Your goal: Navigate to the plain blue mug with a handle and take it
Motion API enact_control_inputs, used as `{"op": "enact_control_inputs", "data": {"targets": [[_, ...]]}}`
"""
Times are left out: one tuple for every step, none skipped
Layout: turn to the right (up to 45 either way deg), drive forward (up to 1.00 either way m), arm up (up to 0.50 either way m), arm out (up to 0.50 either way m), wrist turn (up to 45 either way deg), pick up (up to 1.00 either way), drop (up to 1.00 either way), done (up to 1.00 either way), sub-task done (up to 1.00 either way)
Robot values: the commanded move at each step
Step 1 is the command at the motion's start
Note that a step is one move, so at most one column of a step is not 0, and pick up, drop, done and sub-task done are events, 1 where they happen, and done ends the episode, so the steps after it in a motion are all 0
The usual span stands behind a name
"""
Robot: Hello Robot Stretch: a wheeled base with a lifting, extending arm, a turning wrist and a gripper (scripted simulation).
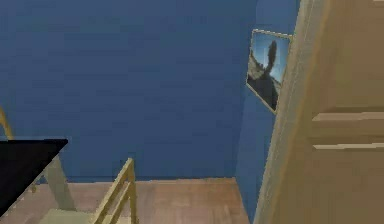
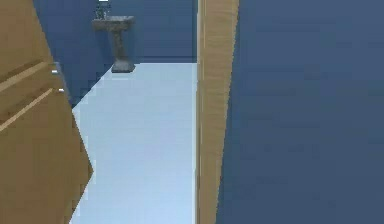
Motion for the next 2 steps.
{"op": "enact_control_inputs", "data": {"targets": [[0.0, 0.45, 0.0, 0.0, 0.0, 0.0, 0.0, 0.0, 0.0], [-3.0, 0.0, 0.0, 0.0, 0.0, 0.0, 0.0, 0.0, 0.0]]}}
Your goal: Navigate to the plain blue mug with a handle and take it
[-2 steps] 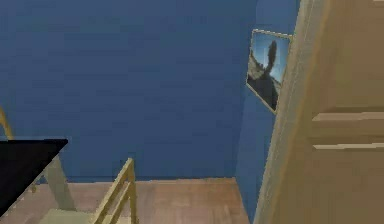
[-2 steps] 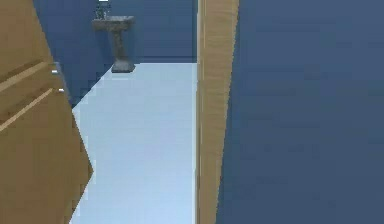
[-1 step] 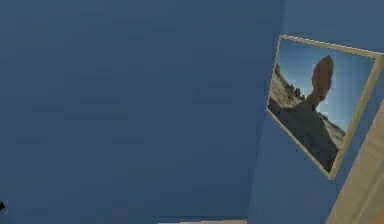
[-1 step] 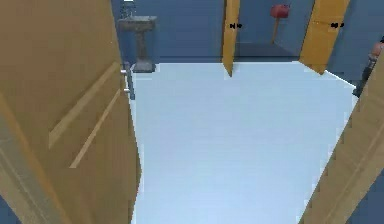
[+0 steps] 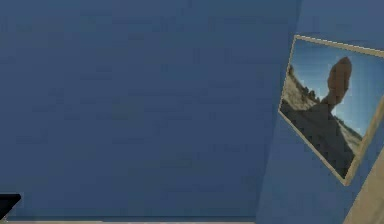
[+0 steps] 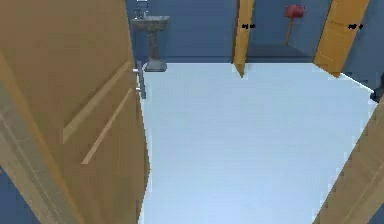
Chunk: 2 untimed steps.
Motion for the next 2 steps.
{"op": "enact_control_inputs", "data": {"targets": [[0.0, 0.4, 0.0, 0.0, 0.0, 0.0, 0.0, 0.0, 0.0], [-45.0, 0.0, 0.0, 0.0, 0.0, 0.0, 0.0, 0.0, 0.0]]}}
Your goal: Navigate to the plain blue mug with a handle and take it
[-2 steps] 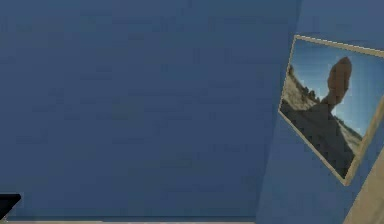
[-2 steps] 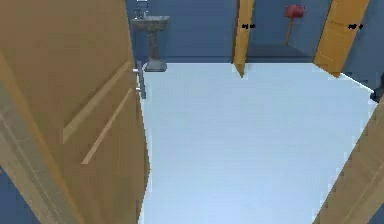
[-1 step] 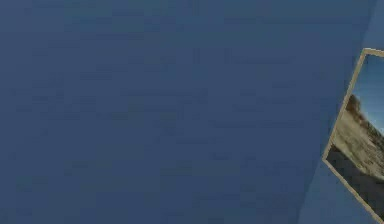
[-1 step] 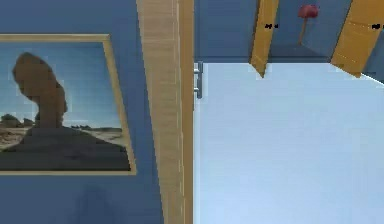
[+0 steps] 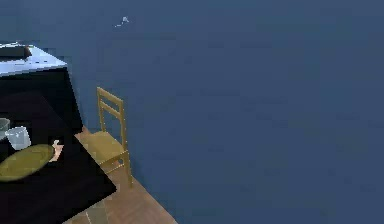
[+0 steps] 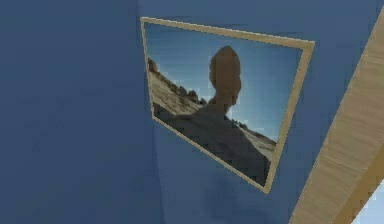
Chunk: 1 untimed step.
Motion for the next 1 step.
{"op": "enact_control_inputs", "data": {"targets": [[-6.0, 0.0, 0.0, 0.0, 0.0, 0.0, 0.0, 0.0, 0.0]]}}
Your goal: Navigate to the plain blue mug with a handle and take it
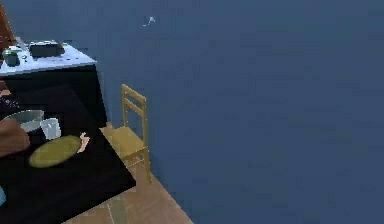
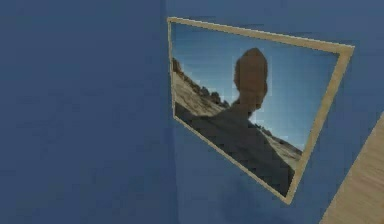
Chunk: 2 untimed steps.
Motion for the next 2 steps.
{"op": "enact_control_inputs", "data": {"targets": [[0.0, 0.25, 0.0, 0.0, 0.0, 0.0, 0.0, 0.0, 0.0], [-45.0, 0.0, 0.0, 0.0, 0.0, 0.0, 0.0, 0.0, 0.0]]}}
